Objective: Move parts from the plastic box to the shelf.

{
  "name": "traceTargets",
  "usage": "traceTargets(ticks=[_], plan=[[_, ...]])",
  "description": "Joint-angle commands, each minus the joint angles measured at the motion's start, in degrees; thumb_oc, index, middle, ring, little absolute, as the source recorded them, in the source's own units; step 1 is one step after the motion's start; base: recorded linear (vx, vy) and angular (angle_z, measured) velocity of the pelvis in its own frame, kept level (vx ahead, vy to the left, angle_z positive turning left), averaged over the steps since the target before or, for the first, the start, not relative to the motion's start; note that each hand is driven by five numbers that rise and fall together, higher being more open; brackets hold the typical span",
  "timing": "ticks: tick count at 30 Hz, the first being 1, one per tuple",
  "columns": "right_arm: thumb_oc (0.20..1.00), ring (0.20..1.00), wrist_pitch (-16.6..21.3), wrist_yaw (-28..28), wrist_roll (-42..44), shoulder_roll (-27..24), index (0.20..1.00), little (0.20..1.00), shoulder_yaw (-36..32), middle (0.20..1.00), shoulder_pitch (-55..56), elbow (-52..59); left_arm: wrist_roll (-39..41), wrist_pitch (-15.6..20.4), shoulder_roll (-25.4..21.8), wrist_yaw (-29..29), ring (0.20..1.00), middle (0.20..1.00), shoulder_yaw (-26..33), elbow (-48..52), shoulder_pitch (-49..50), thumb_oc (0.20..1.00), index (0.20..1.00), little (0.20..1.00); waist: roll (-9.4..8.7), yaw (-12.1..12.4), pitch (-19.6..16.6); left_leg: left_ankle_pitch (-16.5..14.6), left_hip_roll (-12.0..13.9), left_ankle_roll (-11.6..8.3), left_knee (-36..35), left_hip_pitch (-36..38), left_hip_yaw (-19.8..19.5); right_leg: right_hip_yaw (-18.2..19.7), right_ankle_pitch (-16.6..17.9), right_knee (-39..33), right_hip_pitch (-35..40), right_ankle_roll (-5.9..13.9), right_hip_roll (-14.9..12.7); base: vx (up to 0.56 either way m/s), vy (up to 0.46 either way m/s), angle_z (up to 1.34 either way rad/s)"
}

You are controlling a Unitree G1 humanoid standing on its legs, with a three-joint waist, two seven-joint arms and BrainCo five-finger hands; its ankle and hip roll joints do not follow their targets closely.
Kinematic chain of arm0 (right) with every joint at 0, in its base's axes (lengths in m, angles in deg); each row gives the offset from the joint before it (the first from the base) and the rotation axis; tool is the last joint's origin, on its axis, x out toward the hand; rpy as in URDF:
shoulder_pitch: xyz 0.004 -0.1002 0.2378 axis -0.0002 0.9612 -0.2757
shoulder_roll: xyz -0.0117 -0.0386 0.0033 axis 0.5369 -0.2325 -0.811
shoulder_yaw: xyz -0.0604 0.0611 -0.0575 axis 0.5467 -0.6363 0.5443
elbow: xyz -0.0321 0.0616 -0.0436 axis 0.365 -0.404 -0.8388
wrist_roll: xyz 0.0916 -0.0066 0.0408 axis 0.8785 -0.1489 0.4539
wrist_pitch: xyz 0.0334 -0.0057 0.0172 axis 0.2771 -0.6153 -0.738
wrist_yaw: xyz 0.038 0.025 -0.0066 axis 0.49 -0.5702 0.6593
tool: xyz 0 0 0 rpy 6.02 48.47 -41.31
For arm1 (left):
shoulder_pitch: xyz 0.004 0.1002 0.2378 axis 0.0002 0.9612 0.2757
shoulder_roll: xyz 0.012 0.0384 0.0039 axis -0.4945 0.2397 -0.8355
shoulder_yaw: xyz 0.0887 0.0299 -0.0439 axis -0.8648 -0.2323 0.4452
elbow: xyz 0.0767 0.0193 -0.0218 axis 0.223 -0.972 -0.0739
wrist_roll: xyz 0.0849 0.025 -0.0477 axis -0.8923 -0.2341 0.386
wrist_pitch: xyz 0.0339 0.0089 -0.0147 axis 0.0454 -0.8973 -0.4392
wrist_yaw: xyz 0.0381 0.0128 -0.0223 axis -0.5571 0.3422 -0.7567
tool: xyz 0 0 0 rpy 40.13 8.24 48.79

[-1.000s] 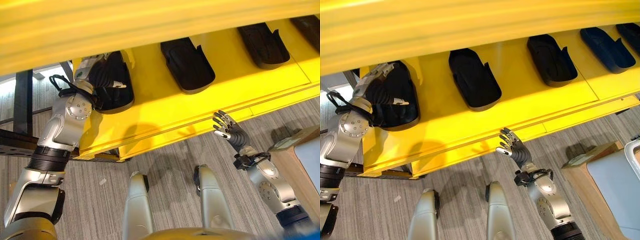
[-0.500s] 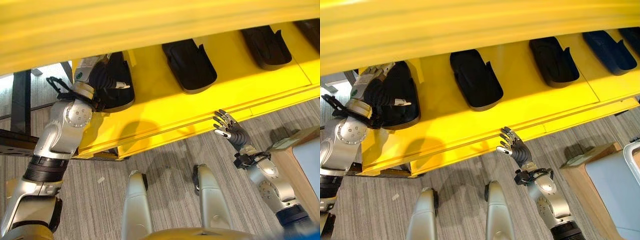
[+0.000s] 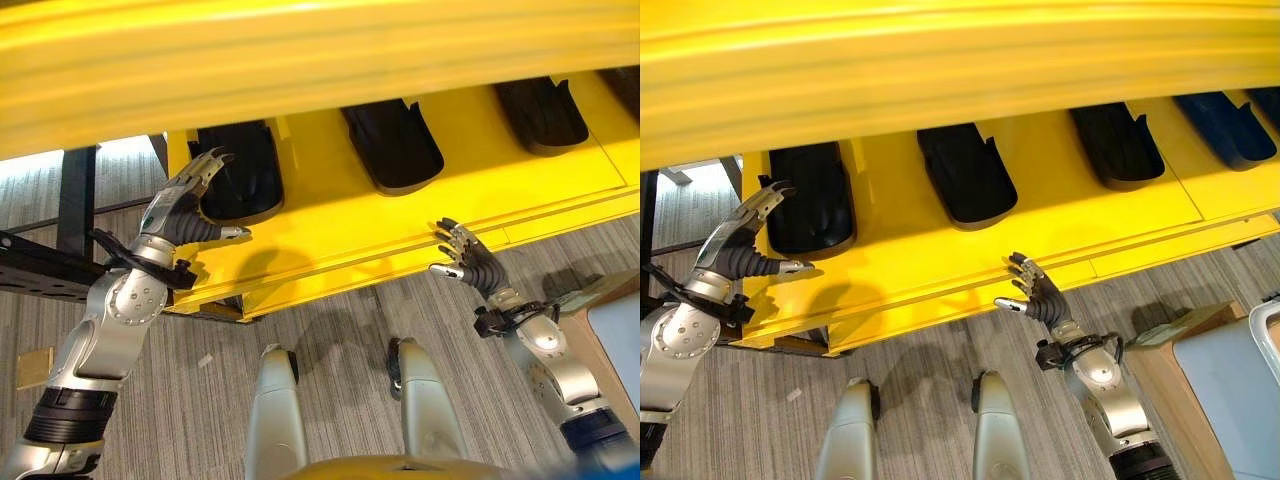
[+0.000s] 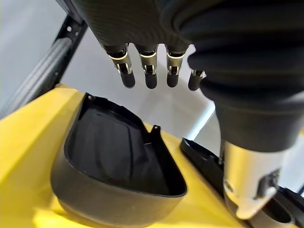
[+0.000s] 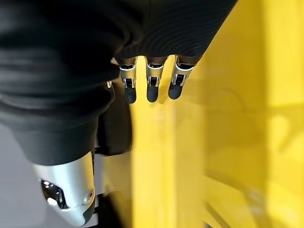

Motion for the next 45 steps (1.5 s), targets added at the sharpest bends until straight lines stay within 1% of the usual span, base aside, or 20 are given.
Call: traceTargets(ticks=[1,7,8,9,12,13,15,16,17,22,23,24,27,28,29,33,37,38,40,45], plan=[[1.000,1.000,4.5,0.7,-0.4,-0.9,1.000,1.000,-1.2,1.000,-2.2,1.6,2.2,3.6,-2.1,-1.3,1.000,1.000,1.3,3.8,0.1,1.000,1.000,1.000,-0.36,1.1,-3.7,5.3,-0.9,2.68,-2.5,1.7,-0.1,1.2,5.2,0.3,1.2,-1.90,0.3,0.03,0.015,0.04],[1.000,1.000,6.0,0.5,-1.4,-1.4,1.000,1.000,-2.3,1.000,0.0,1.6,6.6,7.1,-0.3,-1.3,1.000,1.000,2.2,6.6,6.5,1.000,1.000,1.000,-0.62,1.6,-4.1,7.7,-0.9,2.48,-9.6,7.4,0.2,0.8,7.4,-6.4,7.2,-1.29,0.1,0.07,0.002,0.04],[1.000,1.000,6.4,0.3,-1.2,-1.2,1.000,1.000,-2.2,1.000,1.0,1.5,13.7,8.2,0.9,-0.1,1.000,1.000,1.7,6.5,8.0,1.000,1.000,1.000,-0.45,1.7,-4.1,8.3,-0.7,2.26,-12.3,9.8,0.2,0.4,7.7,-8.8,9.8,-1.03,0.3,0.06,-0.020,0.01],[1.000,1.000,6.4,0.4,-1.2,-1.2,1.000,1.000,-2.2,1.000,1.0,1.5,14.0,8.2,0.9,0.1,1.000,1.000,1.8,6.6,8.1,1.000,1.000,1.000,-0.43,1.7,-4.1,8.9,-0.8,2.28,-12.8,9.9,0.2,0.3,8.3,-9.3,9.9,-1.07,0.3,0.06,-0.021,0.01],[1.000,1.000,6.6,1.2,-0.2,-0.8,1.000,1.000,-2.0,1.000,3.2,1.8,28.3,9.3,4.5,2.8,1.000,1.000,1.3,5.7,10.5,1.000,1.000,1.000,-0.15,1.7,-4.7,11.2,-0.5,1.96,-18.1,13.6,-0.2,-0.8,9.5,-13.6,13.6,-0.70,0.5,0.08,-0.045,0.05],[1.000,1.000,6.9,1.8,0.3,-0.7,1.000,1.000,-1.9,1.000,5.6,1.8,40.4,8.3,8.6,5.5,1.000,1.000,-1.7,2.8,12.8,1.000,1.000,1.000,-0.06,1.6,-5.2,13.0,-0.2,1.61,-22.3,17.2,-0.4,-1.9,10.1,-16.9,17.1,-0.52,1.2,0.12,-0.107,0.12],[1.000,1.000,7.1,2.2,0.4,-0.5,1.000,1.000,-1.6,1.000,6.0,1.4,43.4,8.1,9.2,6.7,1.000,1.000,-2.7,3.0,13.4,1.000,1.000,1.000,0.09,1.6,-5.3,14.1,0.3,1.32,-24.4,18.9,-0.6,-2.5,10.5,-18.5,19.0,-0.51,1.6,0.10,-0.116,0.20],[1.000,1.000,7.6,2.4,0.6,-0.4,1.000,1.000,-0.6,1.000,7.3,0.9,51.4,7.5,12.1,8.0,1.000,1.000,-4.7,0.4,15.7,1.000,1.000,1.000,0.68,2.0,-6.8,17.1,1.6,0.50,-30.3,22.8,-0.8,-3.8,10.6,-22.3,22.2,-0.52,3.0,0.12,-0.152,0.16],[1.000,1.000,7.7,2.6,0.6,-0.5,1.000,1.000,-0.1,1.000,7.5,0.7,53.1,7.3,12.8,8.7,1.000,1.000,-5.1,0.1,16.6,1.000,1.000,1.000,1.04,2.1,-7.2,18.7,2.4,0.12,-33.4,25.0,-0.8,-4.1,11.0,-24.4,24.0,-0.58,3.8,0.14,-0.191,0.03],[1.000,1.000,7.9,4.9,2.7,-1.7,1.000,1.000,0.3,1.000,11.3,1.8,57.1,6.9,16.9,10.8,1.000,1.000,-4.8,-2.5,22.1,1.000,1.000,1.000,2.16,3.0,-11.1,27.0,7.3,-1.58,-44.0,29.3,-1.2,-5.0,11.9,-34.4,29.7,-2.32,8.4,0.05,-0.163,-0.01],[1.000,1.000,7.8,4.9,2.7,-1.8,1.000,1.000,0.3,1.000,11.5,1.9,57.1,6.9,17.0,10.8,1.000,1.000,-4.9,-2.5,22.1,1.000,1.000,1.000,2.24,3.0,-11.2,27.1,7.3,-1.61,-44.2,29.4,-1.2,-5.0,12.0,-34.6,29.8,-2.35,8.5,-0.04,-0.125,-0.02],[1.000,1.000,8.2,4.9,2.8,-2.1,1.000,1.000,-0.3,1.000,11.8,1.9,57.6,7.0,17.2,11.4,1.000,1.000,-5.3,-3.5,21.8,1.000,1.000,1.000,2.63,3.1,-11.3,29.5,7.6,-2.03,-44.5,29.0,-0.9,-5.9,12.3,-36.4,30.7,-2.67,8.8,-0.05,-0.077,-0.02],[1.000,1.000,8.8,4.3,2.7,-3.1,1.000,1.000,-2.3,1.000,13.3,2.6,59.3,7.3,19.3,11.8,1.000,1.000,-4.7,-5.2,22.3,1.000,1.000,1.000,2.49,2.7,-11.3,29.1,6.8,-1.57,-41.5,27.4,3.3,-7.8,13.4,-40.2,32.8,-3.40,8.5,-0.06,-0.086,0.31],[1.000,1.000,8.8,4.4,2.8,-3.3,1.000,1.000,-2.8,1.000,13.9,3.3,59.2,7.4,19.7,12.2,1.000,1.000,-4.2,-5.3,23.3,1.000,1.000,1.000,2.38,3.0,-11.1,27.3,5.3,-1.10,-40.0,27.7,3.2,-7.9,14.1,-41.0,33.3,-3.21,8.1,-0.03,-0.094,0.37],[1.000,1.000,8.9,5.3,3.1,-3.1,1.000,1.000,-4.4,1.000,15.8,4.3,58.7,7.6,21.1,12.5,1.000,1.000,-3.8,-6.1,24.6,1.000,1.000,1.000,1.62,3.4,-11.4,22.2,-0.6,0.67,-38.2,28.7,1.8,-7.7,15.8,-43.0,34.5,-3.05,7.5,-0.01,-0.055,0.16],[1.000,1.000,8.6,6.0,3.5,-2.2,1.000,1.000,-4.7,1.000,16.9,4.3,58.7,7.6,22.3,13.0,1.000,1.000,-4.0,-6.6,25.6,1.000,1.000,1.000,1.54,3.6,-12.1,19.6,-3.4,1.93,-37.5,29.9,1.5,-7.7,16.6,-43.7,35.0,-2.81,7.4,0.01,0.000,0.11],[1.000,1.000,8.4,6.2,4.7,-0.9,1.000,1.000,-4.2,1.000,17.5,3.6,58.7,7.9,22.5,13.8,1.000,1.000,-3.8,-7.7,26.5,1.000,1.000,1.000,1.60,3.4,-13.2,20.5,-2.4,2.01,-40.3,32.4,2.5,-7.9,17.2,-44.0,35.7,-2.28,6.9,0.03,0.095,-0.03],[1.000,1.000,8.2,5.9,5.2,-0.2,1.000,1.000,-3.8,1.000,17.8,3.2,59.1,8.0,23.0,13.3,1.000,1.000,-3.6,-8.6,26.5,1.000,1.000,1.000,1.46,3.4,-13.9,21.0,-2.2,1.97,-43.2,33.9,3.0,-8.2,17.7,-44.2,35.8,-1.42,6.2,0.03,0.193,-0.06],[1.000,1.000,7.6,5.7,4.8,1.0,1.000,1.000,-1.8,1.000,17.3,1.6,57.6,8.5,23.4,12.0,1.000,1.000,-4.3,-11.3,25.2,1.000,1.000,1.000,1.31,3.4,-15.0,22.2,-2.9,2.04,-48.2,36.3,3.4,-8.3,18.4,-44.3,35.8,-0.22,4.8,0.01,0.220,-0.02],[1.000,1.000,7.0,3.8,6.1,3.8,1.000,1.000,2.2,1.000,13.6,-2.2,56.2,9.5,23.8,8.9,1.000,1.000,-6.4,-14.9,20.4,1.000,1.000,1.000,0.40,3.5,-15.9,21.4,-5.0,3.28,-49.1,37.0,3.5,-7.7,19.2,-43.8,35.3,1.25,2.1,-0.02,0.131,0.02]])
